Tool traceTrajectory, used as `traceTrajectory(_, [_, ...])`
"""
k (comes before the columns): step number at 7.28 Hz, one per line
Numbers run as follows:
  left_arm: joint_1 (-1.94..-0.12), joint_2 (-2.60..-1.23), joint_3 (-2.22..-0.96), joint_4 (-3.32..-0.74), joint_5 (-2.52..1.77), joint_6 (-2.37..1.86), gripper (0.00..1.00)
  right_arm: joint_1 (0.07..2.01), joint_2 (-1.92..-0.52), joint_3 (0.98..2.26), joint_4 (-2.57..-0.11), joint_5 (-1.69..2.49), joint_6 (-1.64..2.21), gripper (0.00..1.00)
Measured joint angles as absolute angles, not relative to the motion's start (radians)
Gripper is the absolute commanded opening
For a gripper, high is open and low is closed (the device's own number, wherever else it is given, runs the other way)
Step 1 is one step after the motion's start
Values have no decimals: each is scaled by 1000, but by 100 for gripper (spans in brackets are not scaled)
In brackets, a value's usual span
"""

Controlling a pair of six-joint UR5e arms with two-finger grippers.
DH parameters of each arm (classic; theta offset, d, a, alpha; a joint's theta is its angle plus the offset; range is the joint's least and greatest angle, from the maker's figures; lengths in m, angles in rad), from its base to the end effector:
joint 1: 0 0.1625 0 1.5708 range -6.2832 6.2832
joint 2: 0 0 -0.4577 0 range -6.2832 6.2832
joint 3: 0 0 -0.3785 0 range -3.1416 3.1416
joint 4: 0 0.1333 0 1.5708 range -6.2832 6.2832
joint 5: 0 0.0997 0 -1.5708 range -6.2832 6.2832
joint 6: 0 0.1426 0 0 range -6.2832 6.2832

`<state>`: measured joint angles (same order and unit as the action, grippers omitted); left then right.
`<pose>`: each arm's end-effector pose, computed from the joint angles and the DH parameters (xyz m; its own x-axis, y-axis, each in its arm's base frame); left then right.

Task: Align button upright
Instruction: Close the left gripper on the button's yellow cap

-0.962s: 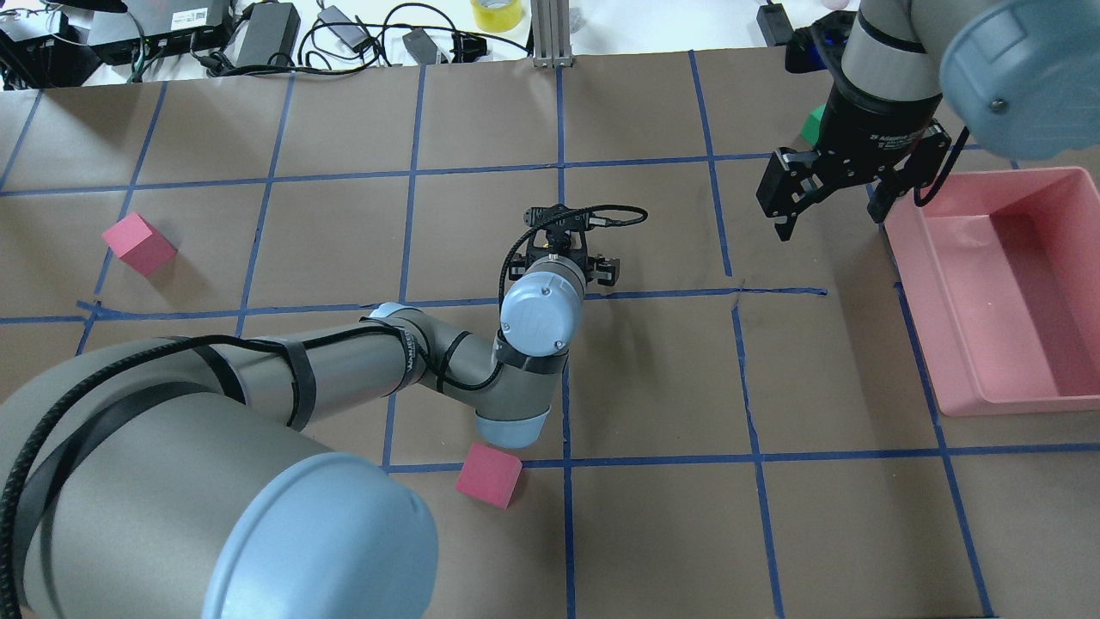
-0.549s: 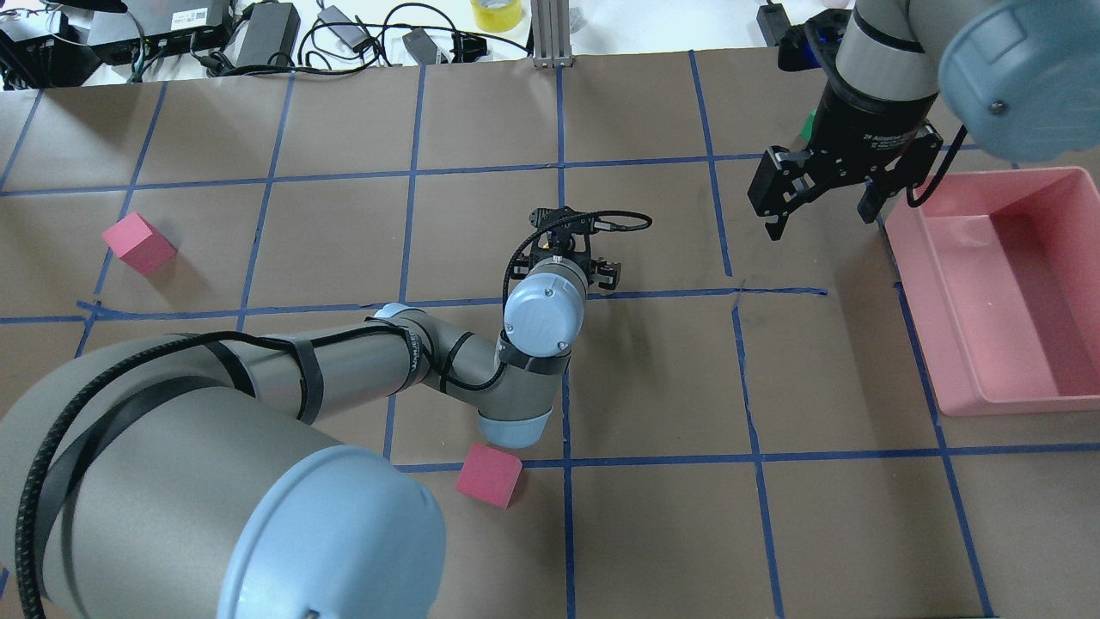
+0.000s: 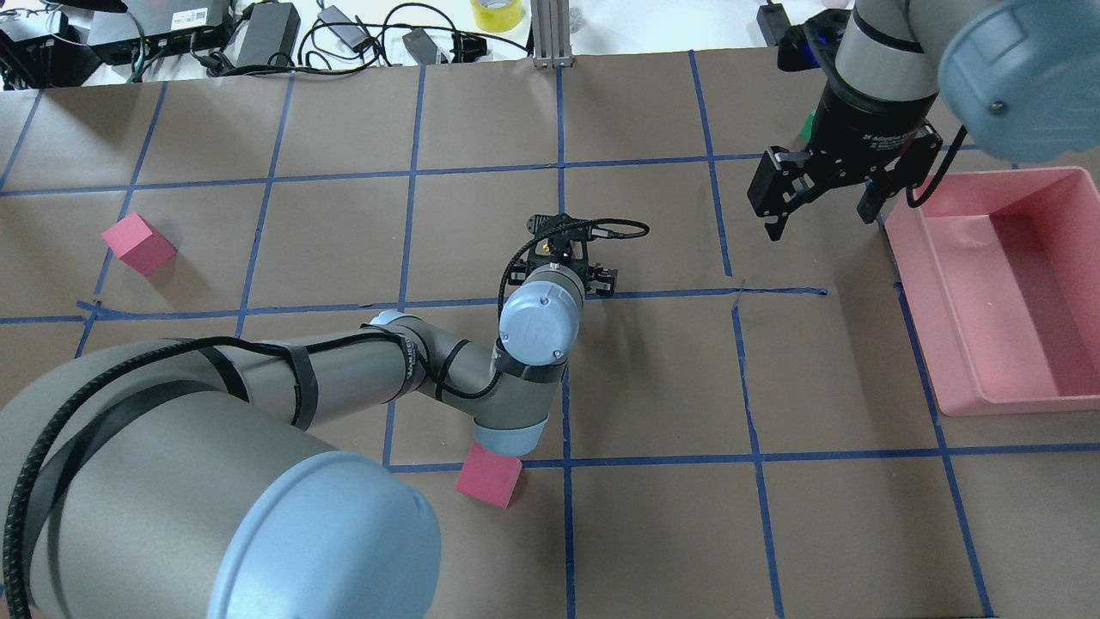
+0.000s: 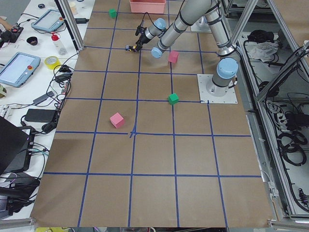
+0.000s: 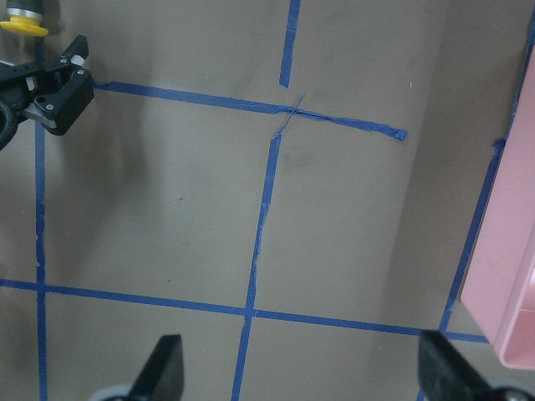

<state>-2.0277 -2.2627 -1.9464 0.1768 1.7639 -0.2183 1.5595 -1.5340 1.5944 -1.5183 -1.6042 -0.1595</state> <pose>-0.3775 -0.5277 0.1373 -0.9861 0.1658 -0.0095 0.1326 0.7515 -0.6462 0.1231 -0.4791 0.4442 -0.9885 -0.1504 0.0149 -0.1476 0.9822 0.1165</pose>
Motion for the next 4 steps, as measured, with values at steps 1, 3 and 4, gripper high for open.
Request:
traceTrajectory(1, [-2027,-2263,-1951,181,1768,-218,65,1560,-1534,1596,-1518,-1605,-160,100])
traceTrajectory(3, [-2027,-2262,-1959,189,1774,-217,45,1561,-1534,1597,-1517,-1604,-160,100])
traceTrajectory(4, [-2027,-2262,-1959,190,1774,-216,30,1561,-1534,1597,-1517,-1604,-160,100])
